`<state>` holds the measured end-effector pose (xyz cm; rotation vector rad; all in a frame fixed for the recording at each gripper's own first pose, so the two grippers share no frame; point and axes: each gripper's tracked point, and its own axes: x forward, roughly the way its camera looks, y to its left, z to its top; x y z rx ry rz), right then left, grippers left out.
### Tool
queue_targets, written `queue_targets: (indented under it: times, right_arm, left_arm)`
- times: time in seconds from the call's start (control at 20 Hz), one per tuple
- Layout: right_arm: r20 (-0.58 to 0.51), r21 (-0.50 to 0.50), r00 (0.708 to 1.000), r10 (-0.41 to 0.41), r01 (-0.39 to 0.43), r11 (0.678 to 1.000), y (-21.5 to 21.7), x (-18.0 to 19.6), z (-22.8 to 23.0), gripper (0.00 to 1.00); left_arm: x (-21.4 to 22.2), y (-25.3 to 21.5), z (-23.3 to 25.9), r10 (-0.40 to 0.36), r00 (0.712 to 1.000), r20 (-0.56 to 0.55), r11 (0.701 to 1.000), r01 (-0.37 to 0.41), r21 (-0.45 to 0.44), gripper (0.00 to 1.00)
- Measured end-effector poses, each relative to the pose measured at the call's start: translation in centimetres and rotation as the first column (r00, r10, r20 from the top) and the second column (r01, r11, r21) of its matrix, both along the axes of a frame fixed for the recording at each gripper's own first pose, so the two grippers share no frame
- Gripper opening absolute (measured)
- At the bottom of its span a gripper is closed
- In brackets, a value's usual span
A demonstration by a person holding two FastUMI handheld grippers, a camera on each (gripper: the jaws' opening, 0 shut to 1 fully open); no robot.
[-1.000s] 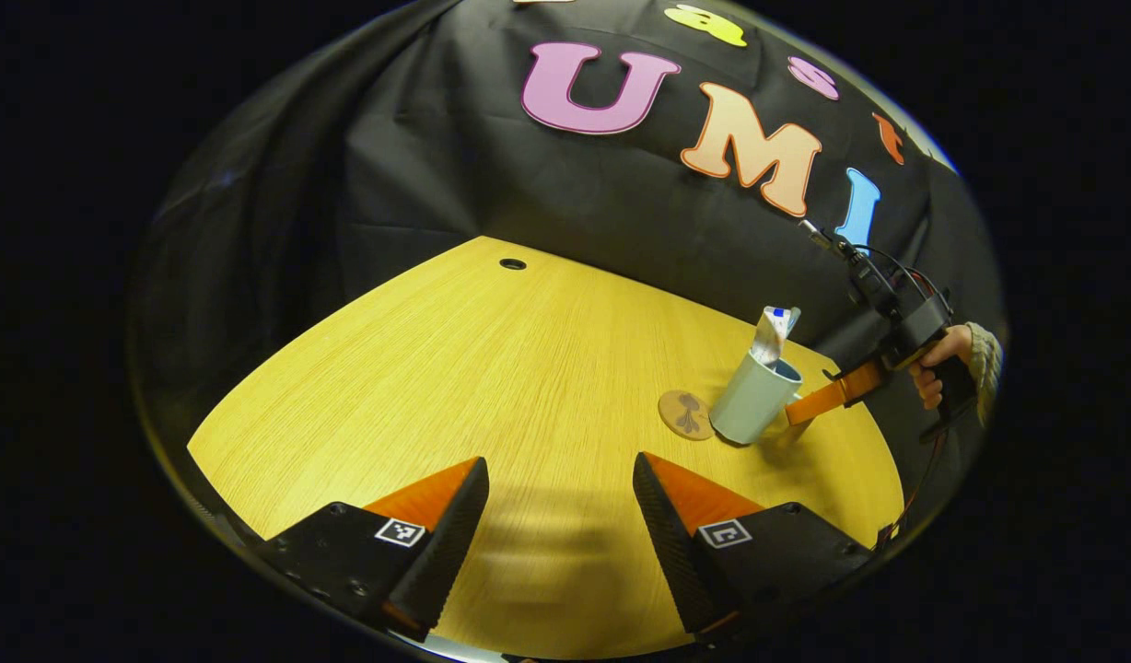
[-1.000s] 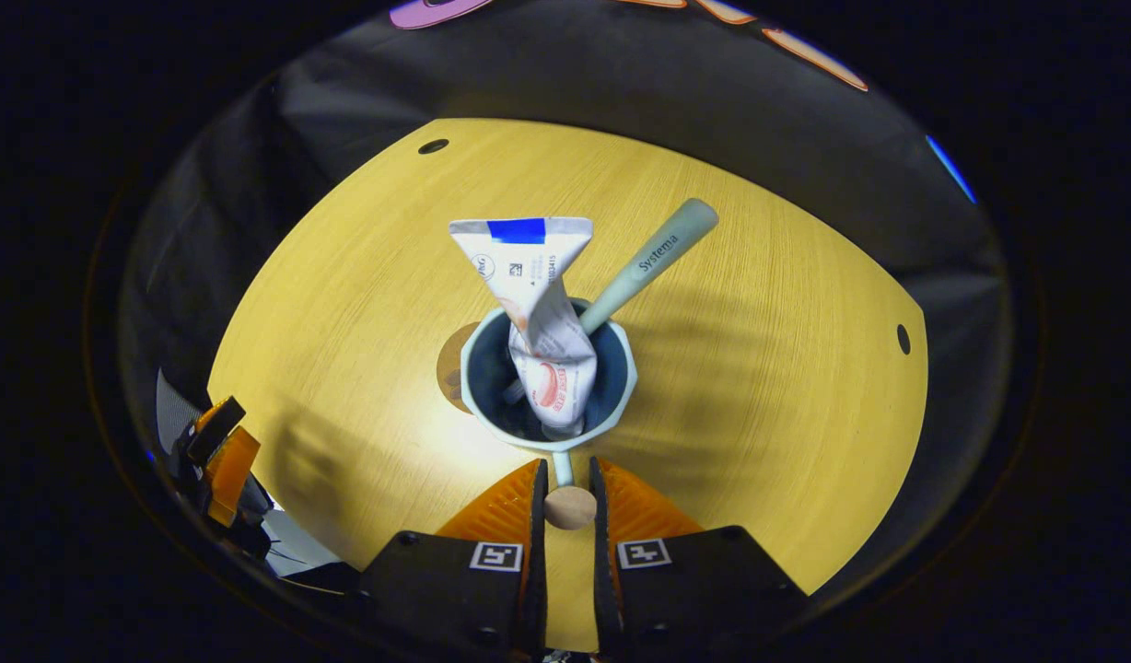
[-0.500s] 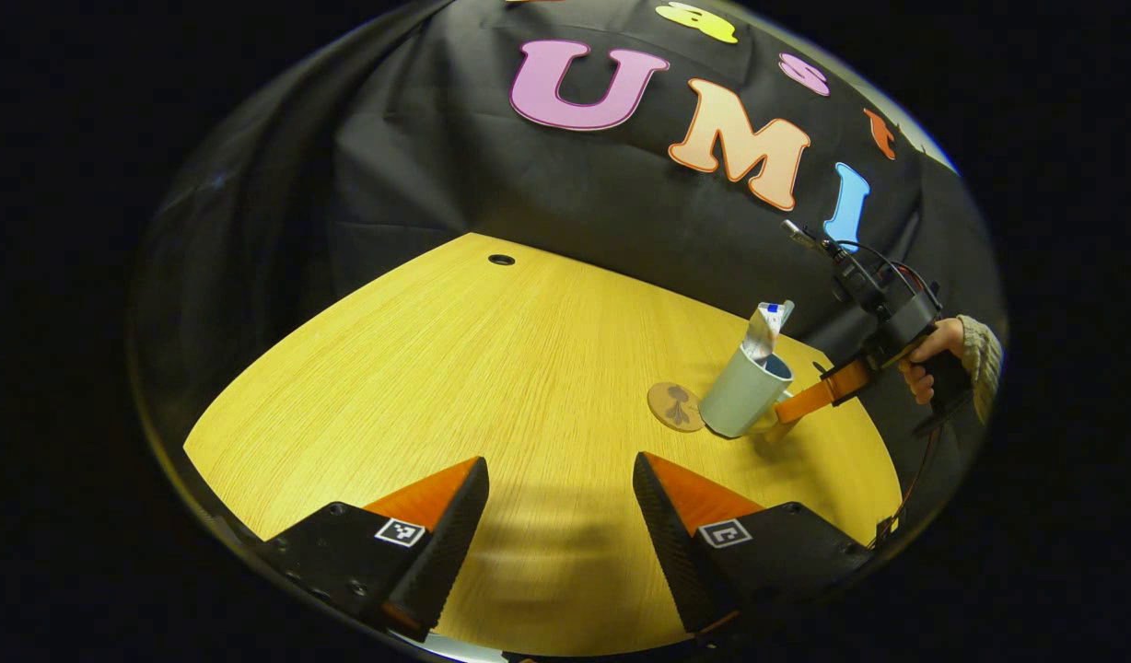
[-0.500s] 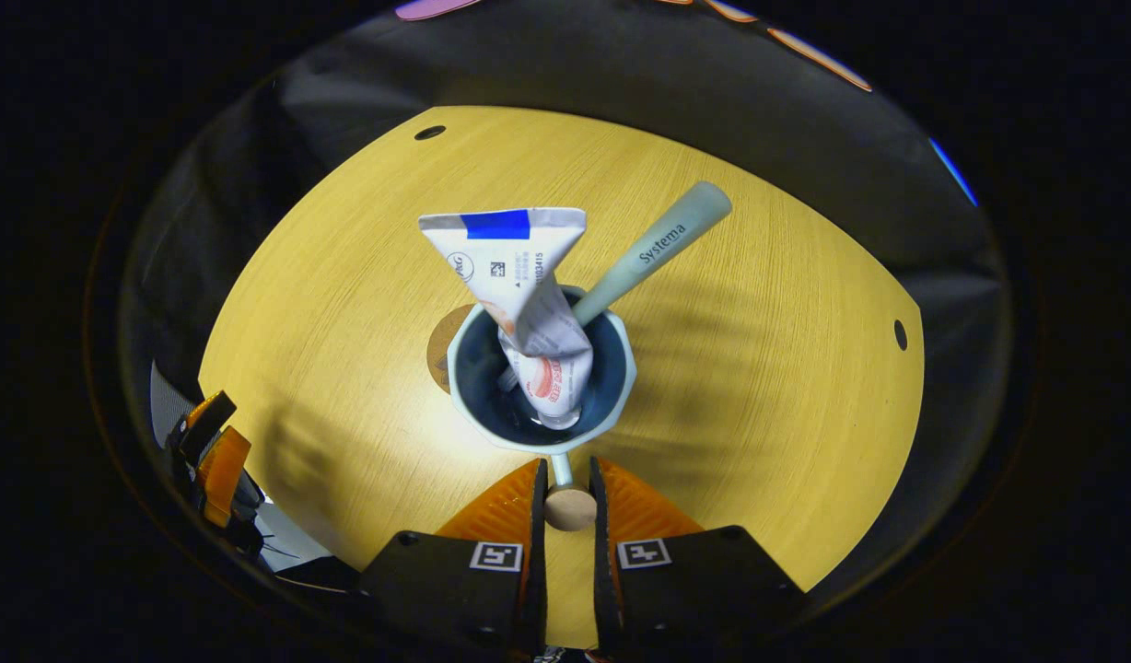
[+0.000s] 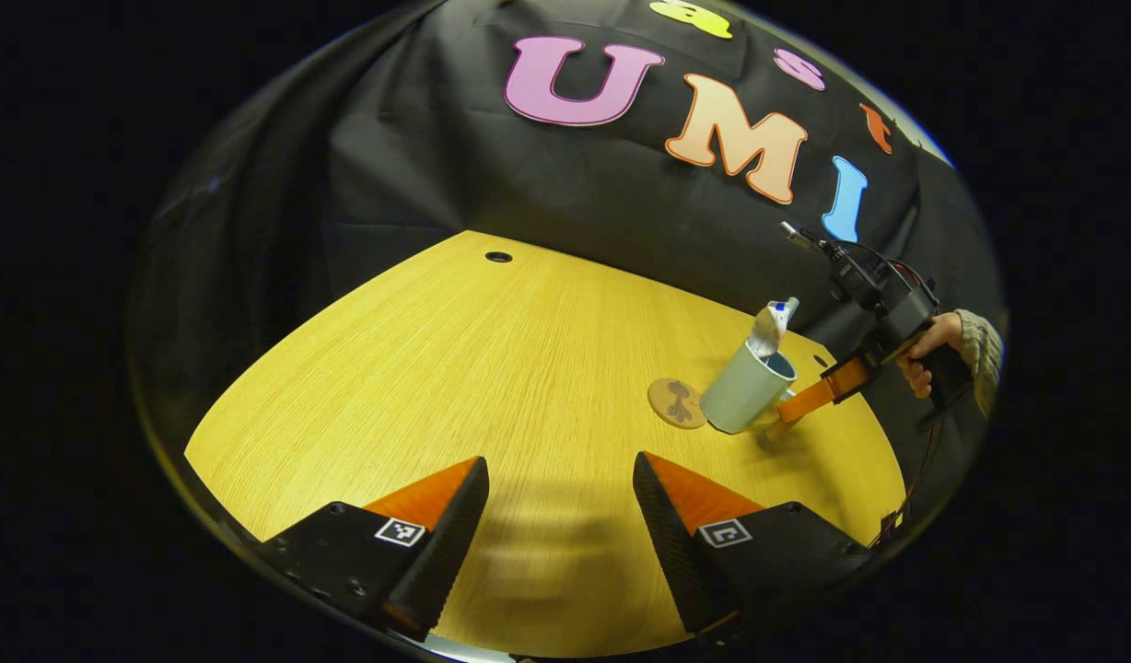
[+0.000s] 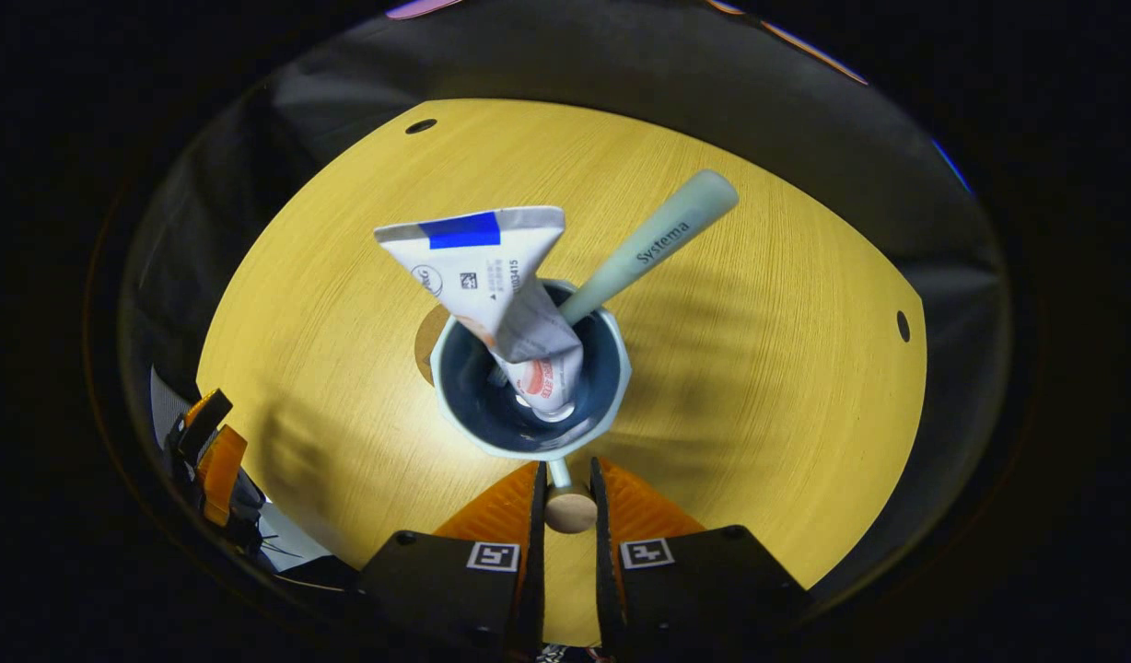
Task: Put the toothbrush and toothpaste on the desktop into the cup, then pick up the cup and place it on the coaster on the desktop.
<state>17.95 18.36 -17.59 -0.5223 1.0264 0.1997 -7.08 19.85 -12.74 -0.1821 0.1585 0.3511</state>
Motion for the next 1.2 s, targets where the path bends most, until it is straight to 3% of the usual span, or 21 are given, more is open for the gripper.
queue_targets:
  times: [0.35,0.5,0.55,0.65,0.75,1.2]
  right_arm:
    - [-0.028,-0.037,0.998,0.062,-0.063,0.997,0.3,0.6,-1.8,0.33]
    - [-0.044,-0.078,0.995,0.095,-0.098,0.992,0.2,0.8,-2.7,0.46]
    - [-0.047,-0.087,0.994,0.099,-0.103,0.991,0.1,0.8,-2.9,0.60]
    - [-0.096,-0.057,0.993,0.071,-0.076,0.995,0.5,-0.2,-3.2,0.33]
    - [-0.076,-0.057,0.994,0.080,-0.085,0.995,0.5,0.3,-3.1,0.27]
    - [-0.037,-0.025,0.997,0.063,-0.064,0.998,1.2,0.3,-2.5,0.24]
  left_arm:
    - [0.1,-0.1,-0.2,-0.002,1.000,-0.026,1.000,0.002,-0.011,0.92]
    - [0.2,0.0,-0.1,0.006,0.999,-0.032,1.000,-0.006,-0.009,0.91]
    - [0.2,0.0,-0.3,0.007,0.999,-0.034,1.000,-0.007,-0.009,0.92]
    - [0.1,0.0,-0.3,0.008,0.999,-0.041,1.000,-0.008,-0.015,0.91]
    - [0.0,-0.1,-0.3,0.005,0.999,-0.047,1.000,-0.006,-0.022,0.91]
    - [0.1,-0.3,-0.1,-0.017,0.998,-0.055,1.000,0.016,-0.006,0.91]
